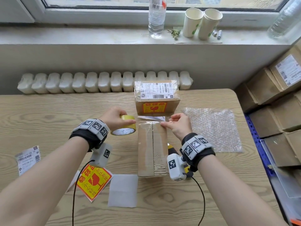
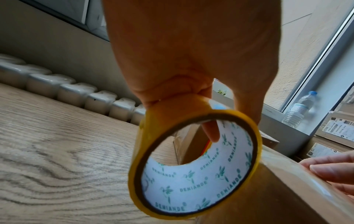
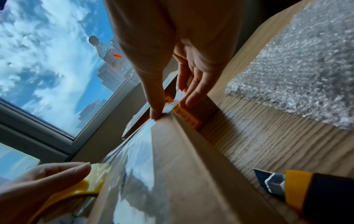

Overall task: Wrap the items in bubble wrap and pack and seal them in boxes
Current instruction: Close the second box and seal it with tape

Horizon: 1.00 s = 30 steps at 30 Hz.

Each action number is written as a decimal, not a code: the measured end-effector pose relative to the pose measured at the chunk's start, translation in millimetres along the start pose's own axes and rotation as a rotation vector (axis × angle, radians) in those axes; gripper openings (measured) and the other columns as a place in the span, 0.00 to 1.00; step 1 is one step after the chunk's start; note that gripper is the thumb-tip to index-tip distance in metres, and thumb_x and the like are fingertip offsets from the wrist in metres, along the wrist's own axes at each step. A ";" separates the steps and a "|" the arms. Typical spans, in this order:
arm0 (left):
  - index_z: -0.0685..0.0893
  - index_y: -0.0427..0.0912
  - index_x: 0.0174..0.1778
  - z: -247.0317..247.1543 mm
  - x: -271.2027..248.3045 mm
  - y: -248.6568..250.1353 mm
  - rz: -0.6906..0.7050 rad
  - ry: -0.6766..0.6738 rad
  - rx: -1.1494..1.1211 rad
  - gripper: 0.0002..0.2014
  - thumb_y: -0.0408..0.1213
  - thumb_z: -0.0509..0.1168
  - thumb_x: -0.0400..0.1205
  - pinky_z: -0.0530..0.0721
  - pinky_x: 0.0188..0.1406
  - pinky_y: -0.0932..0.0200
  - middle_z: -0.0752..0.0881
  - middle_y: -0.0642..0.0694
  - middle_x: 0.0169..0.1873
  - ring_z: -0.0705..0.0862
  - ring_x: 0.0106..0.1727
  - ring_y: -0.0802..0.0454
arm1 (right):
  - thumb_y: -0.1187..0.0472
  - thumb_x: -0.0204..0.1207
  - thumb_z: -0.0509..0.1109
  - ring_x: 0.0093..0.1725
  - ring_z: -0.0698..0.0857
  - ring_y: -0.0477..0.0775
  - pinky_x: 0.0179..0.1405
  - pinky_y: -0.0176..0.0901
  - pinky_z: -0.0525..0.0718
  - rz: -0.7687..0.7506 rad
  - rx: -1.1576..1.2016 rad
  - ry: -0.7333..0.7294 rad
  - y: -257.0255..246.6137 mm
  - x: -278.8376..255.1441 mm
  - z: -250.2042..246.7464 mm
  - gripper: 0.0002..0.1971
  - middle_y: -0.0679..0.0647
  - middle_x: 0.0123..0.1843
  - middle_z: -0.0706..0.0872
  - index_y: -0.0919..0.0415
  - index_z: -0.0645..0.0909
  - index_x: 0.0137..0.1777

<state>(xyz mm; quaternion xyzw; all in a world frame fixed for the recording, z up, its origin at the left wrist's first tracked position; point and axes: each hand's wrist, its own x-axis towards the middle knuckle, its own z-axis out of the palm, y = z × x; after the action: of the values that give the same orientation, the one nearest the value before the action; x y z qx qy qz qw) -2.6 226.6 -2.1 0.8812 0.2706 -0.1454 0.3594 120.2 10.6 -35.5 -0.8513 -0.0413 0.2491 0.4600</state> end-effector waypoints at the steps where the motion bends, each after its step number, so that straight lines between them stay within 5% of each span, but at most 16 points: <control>1: 0.83 0.42 0.33 0.4 0.1 -0.7 -0.007 -0.001 0.004 0.18 0.55 0.72 0.73 0.72 0.27 0.62 0.81 0.49 0.28 0.77 0.29 0.55 | 0.58 0.56 0.87 0.46 0.86 0.52 0.53 0.47 0.86 -0.005 -0.031 0.003 -1.2 -0.9 1.2 0.27 0.51 0.43 0.84 0.59 0.76 0.51; 9: 0.84 0.37 0.35 10.8 2.0 -1.8 -0.064 0.054 0.017 0.23 0.58 0.72 0.72 0.69 0.27 0.59 0.80 0.46 0.27 0.75 0.28 0.54 | 0.52 0.61 0.84 0.53 0.83 0.53 0.54 0.46 0.82 -0.031 -0.224 0.048 -8.7 -11.1 4.7 0.29 0.52 0.51 0.81 0.58 0.70 0.55; 14: 0.83 0.39 0.34 11.2 1.4 -5.3 -0.059 0.066 0.023 0.22 0.57 0.73 0.71 0.72 0.28 0.58 0.82 0.46 0.29 0.77 0.31 0.52 | 0.57 0.65 0.82 0.70 0.71 0.53 0.66 0.40 0.69 -0.089 -0.259 0.048 -18.8 -25.7 -5.9 0.43 0.55 0.71 0.68 0.62 0.60 0.75; 18: 0.83 0.37 0.33 9.0 0.3 -10.1 -0.022 0.042 -0.020 0.20 0.53 0.69 0.76 0.71 0.30 0.57 0.79 0.46 0.27 0.76 0.30 0.50 | 0.54 0.75 0.72 0.80 0.61 0.50 0.79 0.44 0.58 -0.422 -0.517 -0.168 -27.1 -46.2 -1.9 0.36 0.51 0.82 0.59 0.57 0.61 0.80; 21: 0.84 0.35 0.36 3.2 1.1 -13.4 -0.002 -0.017 -0.062 0.19 0.50 0.62 0.68 0.72 0.35 0.56 0.80 0.43 0.32 0.78 0.36 0.47 | 0.43 0.78 0.65 0.84 0.44 0.48 0.84 0.50 0.48 -0.605 -0.778 -0.459 -24.1 -59.2 12.5 0.41 0.48 0.86 0.42 0.53 0.49 0.84; 25: 0.84 0.43 0.39 -1.5 1.1 -17.2 0.014 -0.088 -0.108 0.03 0.36 0.67 0.78 0.74 0.41 0.56 0.83 0.45 0.37 0.79 0.44 0.47 | 0.33 0.77 0.58 0.83 0.34 0.49 0.83 0.48 0.38 -0.634 -1.048 -0.569 -7.0 -59.3 23.7 0.46 0.49 0.84 0.29 0.49 0.34 0.83; 30: 0.89 0.35 0.46 -3.5 2.7 -16.4 0.037 -0.101 -0.063 0.11 0.40 0.66 0.81 0.77 0.39 0.57 0.87 0.41 0.37 0.81 0.38 0.50 | 0.31 0.77 0.55 0.82 0.32 0.48 0.81 0.46 0.34 -0.630 -1.085 -0.568 4.2 -55.5 22.7 0.46 0.48 0.83 0.29 0.48 0.31 0.82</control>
<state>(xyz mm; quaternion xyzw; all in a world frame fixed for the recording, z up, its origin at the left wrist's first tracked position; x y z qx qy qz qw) -9.7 239.8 -9.9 0.8658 0.2401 -0.1744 0.4029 60.6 8.9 -27.7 -0.8103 -0.5246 0.2608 -0.0091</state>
